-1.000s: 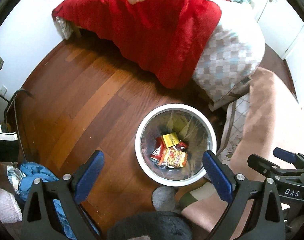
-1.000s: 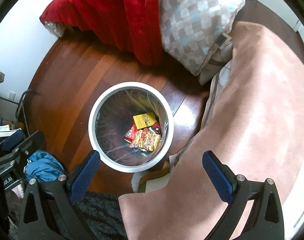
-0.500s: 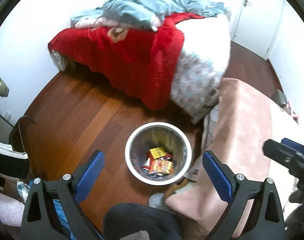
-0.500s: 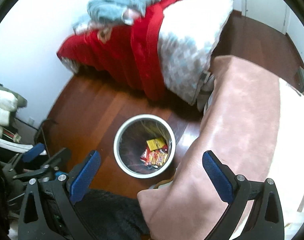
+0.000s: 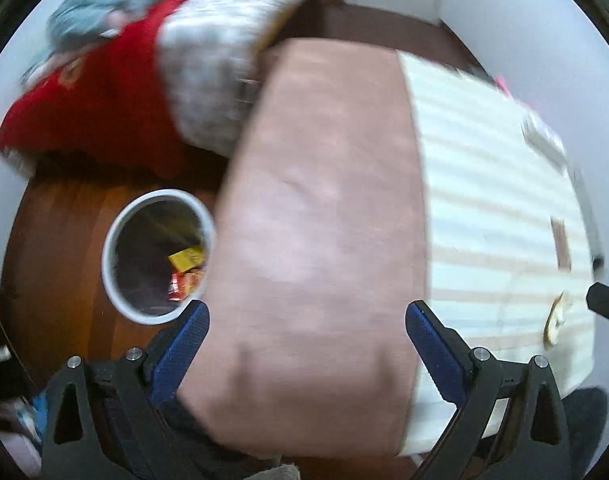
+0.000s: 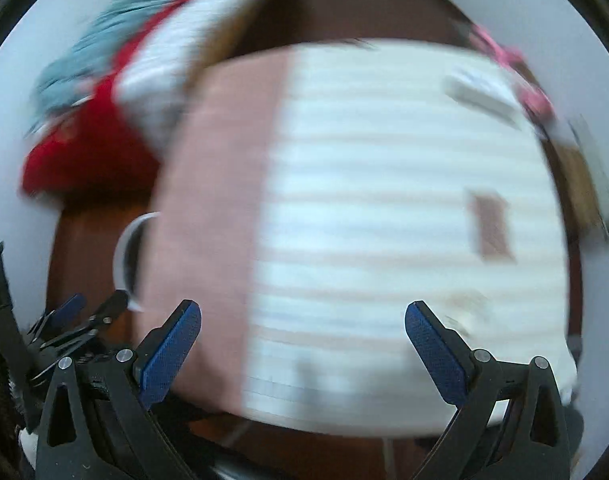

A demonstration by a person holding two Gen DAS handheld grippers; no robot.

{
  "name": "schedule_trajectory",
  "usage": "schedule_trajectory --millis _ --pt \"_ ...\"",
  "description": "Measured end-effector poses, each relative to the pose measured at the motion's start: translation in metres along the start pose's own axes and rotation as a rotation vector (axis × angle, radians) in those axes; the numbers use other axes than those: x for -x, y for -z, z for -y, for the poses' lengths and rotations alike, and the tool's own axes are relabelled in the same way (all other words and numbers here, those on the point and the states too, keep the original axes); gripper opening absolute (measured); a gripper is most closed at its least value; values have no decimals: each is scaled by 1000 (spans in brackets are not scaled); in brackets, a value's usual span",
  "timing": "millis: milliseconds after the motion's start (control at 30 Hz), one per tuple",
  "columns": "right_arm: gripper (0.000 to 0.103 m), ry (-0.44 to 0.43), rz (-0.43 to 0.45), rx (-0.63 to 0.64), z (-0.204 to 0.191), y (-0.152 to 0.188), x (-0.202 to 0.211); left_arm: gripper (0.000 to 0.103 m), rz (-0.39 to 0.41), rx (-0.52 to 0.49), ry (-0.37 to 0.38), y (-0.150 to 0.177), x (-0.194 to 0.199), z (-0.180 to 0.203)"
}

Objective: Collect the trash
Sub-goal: 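Move both tools back from the bin toward the table, then grasp the bread crust with the left tool while the right tool grasps the white barcode box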

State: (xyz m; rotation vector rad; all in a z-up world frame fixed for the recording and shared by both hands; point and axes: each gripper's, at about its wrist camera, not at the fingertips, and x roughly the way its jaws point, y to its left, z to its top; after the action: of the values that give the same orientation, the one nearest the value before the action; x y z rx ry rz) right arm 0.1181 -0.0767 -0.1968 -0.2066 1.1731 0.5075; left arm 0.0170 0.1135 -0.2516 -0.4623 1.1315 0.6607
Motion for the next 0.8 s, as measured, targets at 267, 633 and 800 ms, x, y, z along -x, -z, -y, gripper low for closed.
schedule_trajectory --millis 267,633,800 --pt "92 28 -43 -246 111 8 -60 100 -39 -128 -37 -1 -35 75" --pt "30 -15 -3 -198 91 -18 -86 100 -49 -149 -67 -15 -45 82" --pt "30 -106 10 -221 81 -52 -82 100 -58 -100 -37 -26 -43 72"
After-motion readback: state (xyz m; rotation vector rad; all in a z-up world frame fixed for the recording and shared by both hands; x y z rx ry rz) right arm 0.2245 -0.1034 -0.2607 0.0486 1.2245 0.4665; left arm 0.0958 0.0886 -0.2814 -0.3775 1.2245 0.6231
